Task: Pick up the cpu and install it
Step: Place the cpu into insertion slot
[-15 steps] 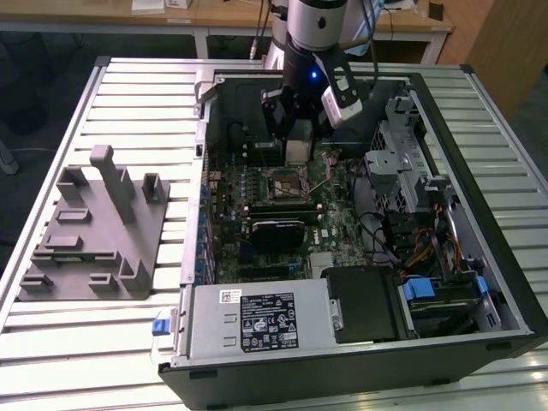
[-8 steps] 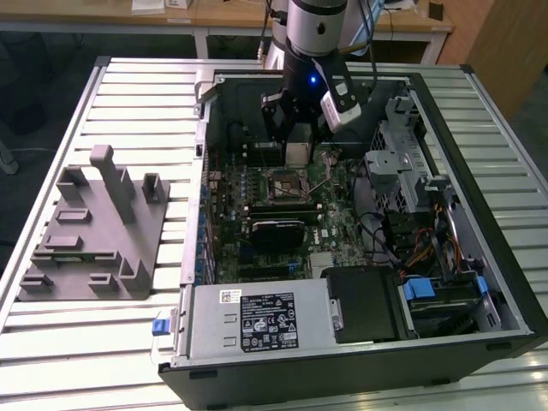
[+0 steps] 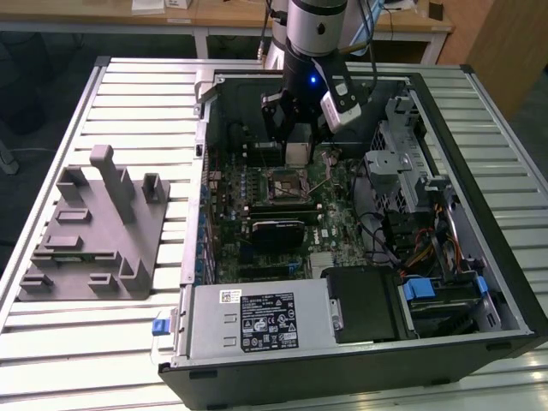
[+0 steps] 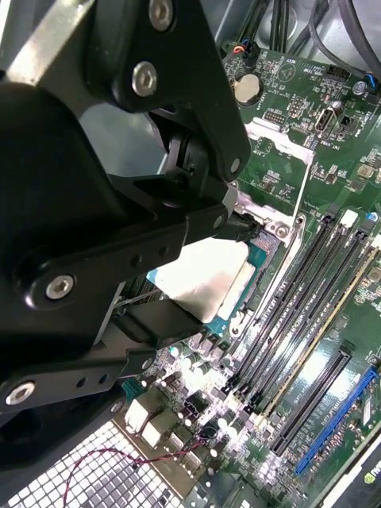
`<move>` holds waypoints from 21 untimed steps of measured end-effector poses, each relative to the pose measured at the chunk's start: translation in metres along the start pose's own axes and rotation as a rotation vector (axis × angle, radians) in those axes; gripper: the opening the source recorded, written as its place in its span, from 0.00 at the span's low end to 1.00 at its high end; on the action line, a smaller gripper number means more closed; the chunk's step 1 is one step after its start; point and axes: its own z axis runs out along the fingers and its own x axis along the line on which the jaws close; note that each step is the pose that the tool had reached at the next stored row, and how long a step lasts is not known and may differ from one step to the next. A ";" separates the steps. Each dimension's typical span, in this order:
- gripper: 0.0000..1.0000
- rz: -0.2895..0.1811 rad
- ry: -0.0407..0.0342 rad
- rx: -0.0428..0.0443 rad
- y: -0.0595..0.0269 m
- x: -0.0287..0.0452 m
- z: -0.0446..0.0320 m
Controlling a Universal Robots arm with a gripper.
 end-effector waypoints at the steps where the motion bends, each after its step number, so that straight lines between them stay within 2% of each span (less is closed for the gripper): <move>1: 0.54 0.000 0.0000 0.0000 0.0000 0.0000 0.0000; 5: 0.54 0.004 -0.0001 -0.0002 0.0000 0.0000 0.0003; 7: 0.54 0.027 -0.0004 -0.0008 0.0000 0.0000 0.0012; 21: 0.54 0.280 -0.0017 -0.0053 -0.0001 -0.0001 0.0116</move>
